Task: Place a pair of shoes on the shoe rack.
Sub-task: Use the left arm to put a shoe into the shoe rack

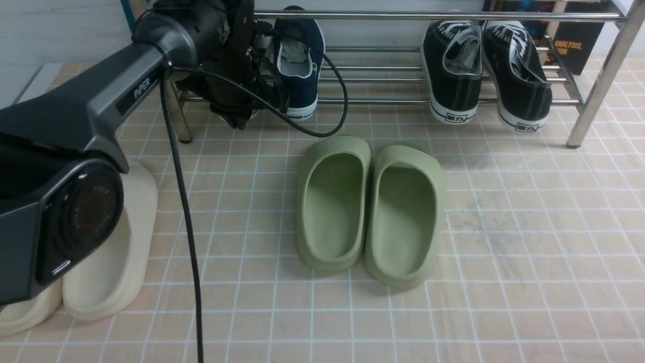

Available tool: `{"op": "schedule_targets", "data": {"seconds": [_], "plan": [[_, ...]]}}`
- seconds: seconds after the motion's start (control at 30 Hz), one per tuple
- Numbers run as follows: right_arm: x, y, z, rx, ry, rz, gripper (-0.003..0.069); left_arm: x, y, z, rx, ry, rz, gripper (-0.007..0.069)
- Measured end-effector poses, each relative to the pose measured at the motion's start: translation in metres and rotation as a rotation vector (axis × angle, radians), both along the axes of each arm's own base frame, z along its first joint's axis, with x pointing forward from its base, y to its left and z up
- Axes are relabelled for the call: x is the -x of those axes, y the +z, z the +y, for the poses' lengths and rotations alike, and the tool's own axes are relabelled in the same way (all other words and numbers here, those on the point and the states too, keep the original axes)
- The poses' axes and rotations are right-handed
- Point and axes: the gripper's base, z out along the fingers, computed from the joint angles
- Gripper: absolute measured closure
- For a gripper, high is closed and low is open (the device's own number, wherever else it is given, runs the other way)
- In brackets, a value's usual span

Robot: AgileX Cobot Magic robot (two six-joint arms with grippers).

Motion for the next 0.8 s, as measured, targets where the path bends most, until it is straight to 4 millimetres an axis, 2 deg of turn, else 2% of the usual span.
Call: {"op": "schedule_targets", "data": {"seconds": [0.2,0.4,0.6,0.8], "plan": [[0.0,0.0,0.0,0.0,0.0,0.0,0.0421,-0.005,0.002,0.004,-0.038,0.012,-0.066,0.0564],[0.0,0.0,0.0,0.001,0.0,0.0,0.0421,-0.009,0.007,0.0,0.002,-0.006,-0.128,0.0564],[0.0,0.0,0.0,0.001,0.0,0.0,0.0421,-0.002,0.013,-0.005,0.091,-0.009,-0.075,0.0564],[0.0,0.0,0.0,0.001,0.0,0.0,0.0421,0.003,0.011,-0.01,0.094,-0.04,-0.031,0.0563]]}}
